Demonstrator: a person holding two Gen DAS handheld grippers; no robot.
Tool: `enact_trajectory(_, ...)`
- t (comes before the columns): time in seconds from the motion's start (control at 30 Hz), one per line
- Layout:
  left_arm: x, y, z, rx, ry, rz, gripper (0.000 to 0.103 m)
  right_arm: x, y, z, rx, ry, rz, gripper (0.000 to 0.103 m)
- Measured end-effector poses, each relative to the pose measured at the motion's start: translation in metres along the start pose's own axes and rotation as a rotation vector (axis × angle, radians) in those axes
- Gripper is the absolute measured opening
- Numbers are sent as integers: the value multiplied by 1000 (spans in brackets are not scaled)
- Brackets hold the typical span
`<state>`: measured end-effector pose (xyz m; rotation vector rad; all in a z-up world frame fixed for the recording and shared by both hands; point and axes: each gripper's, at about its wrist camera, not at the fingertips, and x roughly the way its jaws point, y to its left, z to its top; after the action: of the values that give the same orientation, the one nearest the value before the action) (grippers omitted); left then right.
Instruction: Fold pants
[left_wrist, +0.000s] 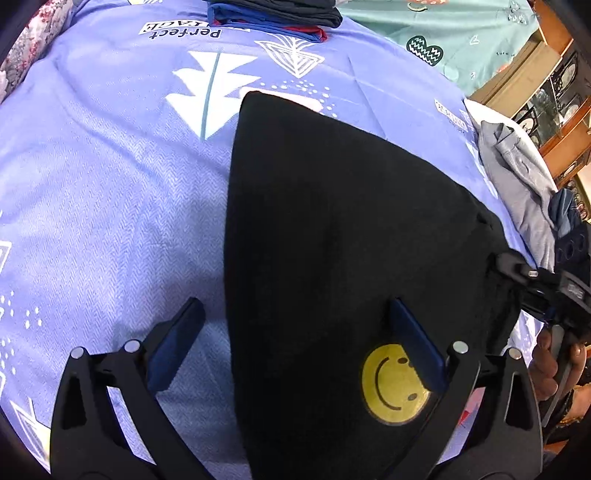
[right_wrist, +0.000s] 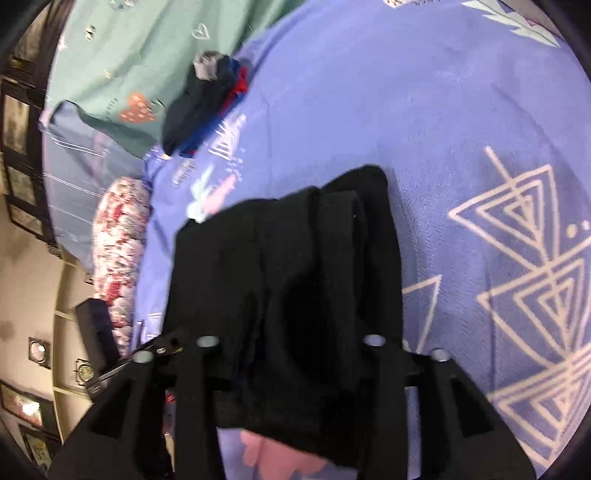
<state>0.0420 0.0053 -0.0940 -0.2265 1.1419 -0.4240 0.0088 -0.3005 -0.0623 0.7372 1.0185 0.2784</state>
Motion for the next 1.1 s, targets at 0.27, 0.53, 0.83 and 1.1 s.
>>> enact_trajectory(0.27,0,0,-1,0,-2,-4,101,-18,13,-22,-115,52,1,57)
enact_trajectory(0.53,-2,0,-3,5,-10,-6,101,6,9,-29,-80,94,-36,56)
enact_trajectory(0.83,-3,-1,-4,1,-8,-5,101,-4,34,-25,-131,-4,-10,20)
enact_trajectory(1.1,-6,6,-2,-49,10,-48,101,-56,62,-23,-269,-146,-60,18)
